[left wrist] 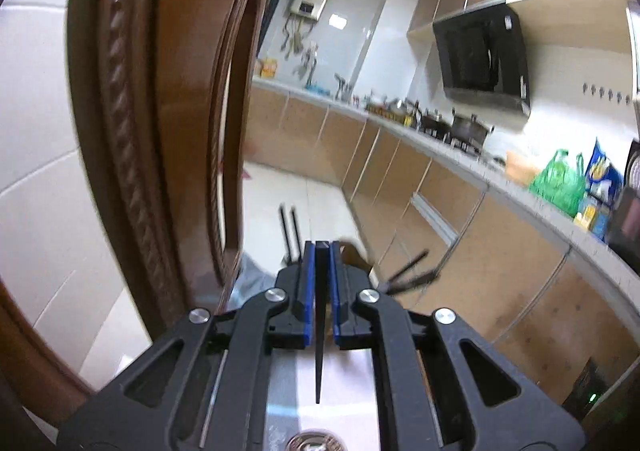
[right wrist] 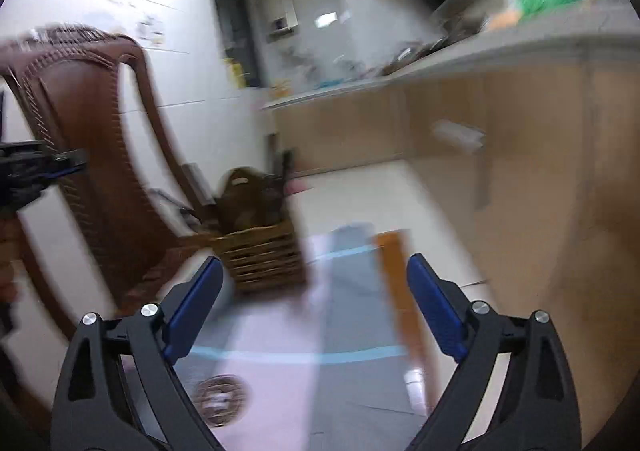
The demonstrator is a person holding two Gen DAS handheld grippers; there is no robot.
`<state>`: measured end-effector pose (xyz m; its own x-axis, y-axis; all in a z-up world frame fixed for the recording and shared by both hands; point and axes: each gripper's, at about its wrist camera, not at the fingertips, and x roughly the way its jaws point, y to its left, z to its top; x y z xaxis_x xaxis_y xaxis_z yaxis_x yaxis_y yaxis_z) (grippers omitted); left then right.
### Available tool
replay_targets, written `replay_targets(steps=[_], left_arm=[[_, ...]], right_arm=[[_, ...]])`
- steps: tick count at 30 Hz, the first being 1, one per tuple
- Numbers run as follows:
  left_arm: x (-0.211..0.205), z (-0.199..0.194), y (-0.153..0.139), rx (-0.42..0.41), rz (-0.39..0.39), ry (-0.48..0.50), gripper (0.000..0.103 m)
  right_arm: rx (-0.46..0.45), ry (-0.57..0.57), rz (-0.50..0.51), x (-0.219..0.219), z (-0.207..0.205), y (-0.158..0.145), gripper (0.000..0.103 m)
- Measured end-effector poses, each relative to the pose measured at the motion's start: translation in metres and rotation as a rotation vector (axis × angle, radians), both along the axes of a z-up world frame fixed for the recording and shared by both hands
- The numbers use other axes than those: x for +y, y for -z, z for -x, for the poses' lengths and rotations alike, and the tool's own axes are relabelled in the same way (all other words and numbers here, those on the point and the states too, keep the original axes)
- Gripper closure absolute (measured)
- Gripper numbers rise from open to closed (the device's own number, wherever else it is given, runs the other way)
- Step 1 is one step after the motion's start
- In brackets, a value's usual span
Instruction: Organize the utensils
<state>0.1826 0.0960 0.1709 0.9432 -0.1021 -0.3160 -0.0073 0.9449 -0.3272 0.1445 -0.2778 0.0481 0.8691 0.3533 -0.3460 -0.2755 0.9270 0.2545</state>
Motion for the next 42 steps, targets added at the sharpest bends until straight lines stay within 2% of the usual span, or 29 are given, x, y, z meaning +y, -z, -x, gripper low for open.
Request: replay_targets(steps=[3,6,9,11,15,18,22,23,24,26,28,30,34,36,39,42], left_arm=[[-0.003,-0.015,-0.024,-0.033,0.012,-0.029,0.096],[-0.003,-0.037,-0.053,-0.068,0.054,-0.056,0.096],[-0.008,-0.068,-0.076,-0.094,0.029,-0.104,0.096],[-0.009,-0.087,-0.08,-0.093,0.021,-0.122,0.096],[-0.008,-0.131,-0.061,-0.034,0.026,-0.142,0.096],[-0.008,-0.155,-0.03,0.032,0.015,-0.164,0.096],[-0.018,-0.178,0.021,0.18,-0.001,-0.115,0.095],[-0.021,-0.177,0.031,0.204,-0.011,-0.096,0.083],[-0.024,-0.172,0.042,0.224,-0.023,-0.075,0.057],[-0.03,-0.148,0.052,0.215,-0.053,-0.054,0.027],[-0.042,-0.113,0.063,0.206,-0.113,-0.006,0.021],[-0.05,-0.085,0.077,0.224,-0.166,0.026,0.01],[-0.068,-0.009,0.116,0.254,-0.251,0.061,0.004],[-0.074,0.019,0.133,0.261,-0.287,0.044,0.004],[-0.083,0.038,0.151,0.276,-0.331,0.018,0.004],[-0.078,0.037,0.163,0.359,-0.345,-0.014,0.004]], right_arm=[[-0.006,0.016,0.058,-0.006,-0.006,0.001,0.012],[0.044,0.022,0.021,-0.018,-0.013,0.008,0.012],[0.061,0.016,0.012,-0.023,-0.014,0.009,0.012],[0.059,0.015,0.009,-0.027,-0.011,0.009,0.012],[0.067,0.013,-0.007,-0.038,-0.015,0.007,0.012],[0.069,0.011,-0.016,-0.04,-0.017,0.006,0.012],[0.068,0.004,-0.029,-0.039,-0.019,0.004,0.012],[0.07,0.0,-0.029,-0.038,-0.02,0.005,0.012],[0.075,-0.007,-0.028,-0.035,-0.021,0.005,0.012],[0.082,-0.019,-0.019,-0.03,-0.023,0.006,0.012],[0.086,-0.033,-0.001,-0.024,-0.023,0.007,0.012],[0.096,-0.046,0.036,-0.014,-0.023,0.01,0.012],[0.133,-0.043,0.09,0.0,-0.024,0.018,0.01],[0.148,-0.033,0.127,0.008,-0.024,0.022,0.004],[0.136,0.037,0.226,0.02,-0.018,0.025,0.003],[0.215,0.024,0.273,0.032,-0.019,0.034,0.003]])
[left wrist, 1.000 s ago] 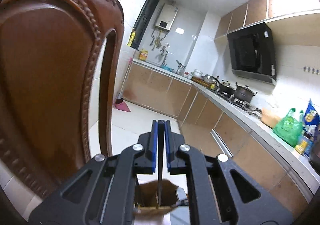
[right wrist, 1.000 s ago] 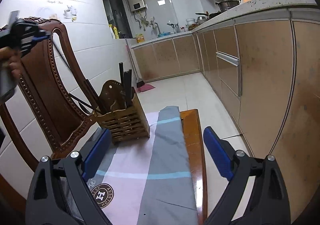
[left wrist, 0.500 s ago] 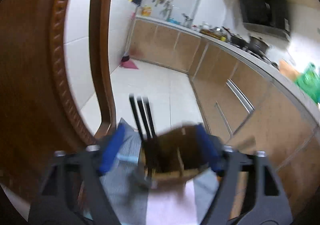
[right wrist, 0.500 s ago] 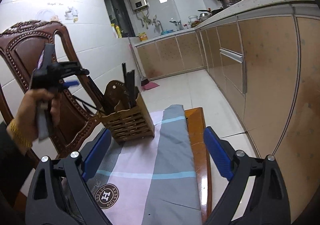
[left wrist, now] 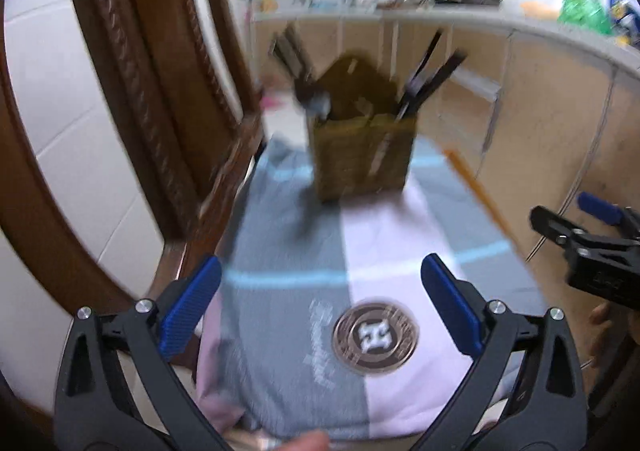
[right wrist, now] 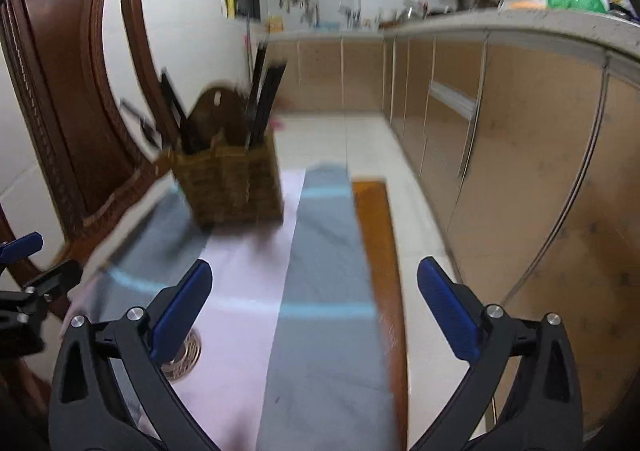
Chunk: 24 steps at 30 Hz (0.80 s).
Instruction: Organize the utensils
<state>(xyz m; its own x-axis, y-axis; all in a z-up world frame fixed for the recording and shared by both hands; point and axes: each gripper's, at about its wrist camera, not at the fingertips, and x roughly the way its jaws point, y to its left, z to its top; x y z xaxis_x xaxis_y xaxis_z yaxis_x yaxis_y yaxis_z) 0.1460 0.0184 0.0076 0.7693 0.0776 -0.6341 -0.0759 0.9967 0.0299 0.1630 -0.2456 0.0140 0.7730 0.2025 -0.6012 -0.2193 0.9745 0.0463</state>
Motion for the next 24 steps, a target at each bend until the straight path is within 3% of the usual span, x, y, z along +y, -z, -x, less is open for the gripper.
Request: replay_targets(steps=[2,6,12,24], left_arm=[[0.005,-0.004,0.003,0.015,0.009,0.012,0.004],[0.016,-0.005,-0.002,-0.034,-0.004,-0.039,0.004],[0.026,-0.008,-0.004,-0.015,0.096,-0.057,0.004],[0.021,-0.01,-0.003,-0.022,0.063,-0.085,0.004]], right_arm=[[0.025,-0.015,-0.008,0.006,0.006,0.006,0.003],[-0.008,-0.007,0.019,0.018,0.017,0.007,0.003],[-0.009,-0.021,0.033,0.034,0.02,0.008,0.003],[0.004,-0.009,0.02,0.035,0.016,0.012,0.003]])
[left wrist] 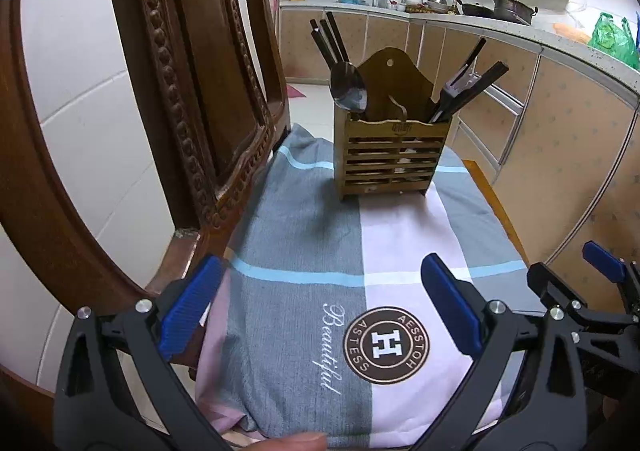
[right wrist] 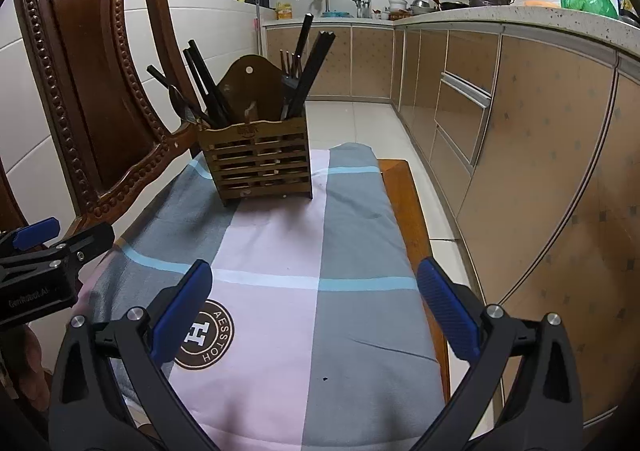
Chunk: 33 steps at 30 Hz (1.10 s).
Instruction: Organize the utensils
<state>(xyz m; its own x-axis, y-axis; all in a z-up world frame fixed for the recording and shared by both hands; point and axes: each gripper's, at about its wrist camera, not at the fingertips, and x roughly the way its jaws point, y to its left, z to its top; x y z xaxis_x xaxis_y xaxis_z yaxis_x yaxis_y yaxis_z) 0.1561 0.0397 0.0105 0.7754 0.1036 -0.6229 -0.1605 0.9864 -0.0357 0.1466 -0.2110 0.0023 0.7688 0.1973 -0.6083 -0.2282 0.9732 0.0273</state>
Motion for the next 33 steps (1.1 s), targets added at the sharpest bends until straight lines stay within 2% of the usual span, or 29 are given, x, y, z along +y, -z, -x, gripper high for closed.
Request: replay_targets(steps=[10,15,33], left_arm=[[-0.007,-0.001,0.001,0.013,-0.025,0.008,0.004],[-0.01,0.001,-0.001,0.008,-0.01,0.038,0.004],[-0.012,0.003,-0.003,0.006,0.0,0.042,0.004]], right_arm=[[0.009,-0.011,-0.004,-0.001,-0.001,0.0,0.003],[0.011,-0.017,-0.002,-0.001,0.0,0.0,0.003],[0.006,-0.014,-0.006,-0.002,0.001,-0.001,0.003]])
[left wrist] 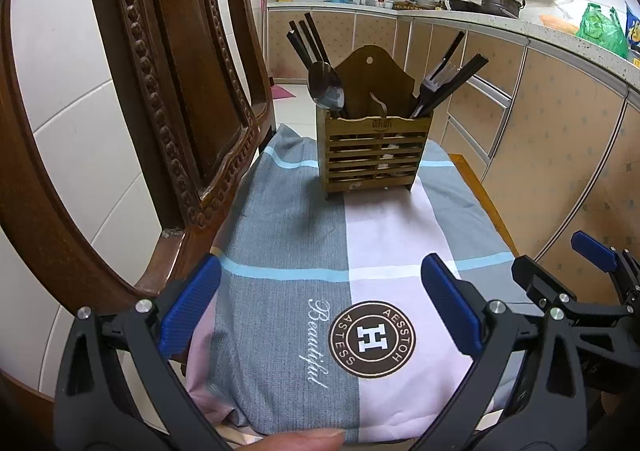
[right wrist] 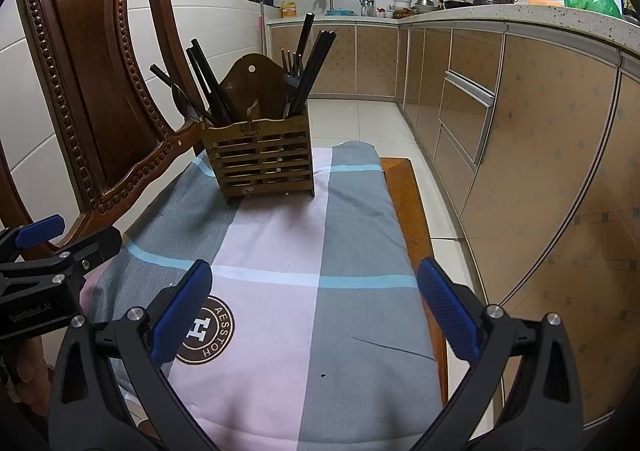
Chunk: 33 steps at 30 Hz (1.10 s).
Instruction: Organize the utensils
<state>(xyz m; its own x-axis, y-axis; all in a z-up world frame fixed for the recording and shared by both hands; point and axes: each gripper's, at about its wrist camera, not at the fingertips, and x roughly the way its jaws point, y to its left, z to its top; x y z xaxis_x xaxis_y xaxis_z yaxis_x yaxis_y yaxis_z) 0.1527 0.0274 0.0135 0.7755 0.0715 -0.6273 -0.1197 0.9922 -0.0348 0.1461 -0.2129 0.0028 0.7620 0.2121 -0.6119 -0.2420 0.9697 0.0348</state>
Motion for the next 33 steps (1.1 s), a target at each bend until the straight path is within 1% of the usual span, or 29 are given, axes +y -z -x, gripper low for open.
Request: replay_targets(steps=[25,33], left_arm=[[0.0011,-0.0006,0.0015,0.007,0.005,0.002,0.004],[0.0034,-0.0011,0.0015,0.009,0.018,-0.002,0.004]], right_arm=[[0.0,0.0,0.003,-0.0006,0.0002,0.0002,0.003],[-0.001,0.0,0.0,-0.0024,0.0004,-0.0003,0.003]])
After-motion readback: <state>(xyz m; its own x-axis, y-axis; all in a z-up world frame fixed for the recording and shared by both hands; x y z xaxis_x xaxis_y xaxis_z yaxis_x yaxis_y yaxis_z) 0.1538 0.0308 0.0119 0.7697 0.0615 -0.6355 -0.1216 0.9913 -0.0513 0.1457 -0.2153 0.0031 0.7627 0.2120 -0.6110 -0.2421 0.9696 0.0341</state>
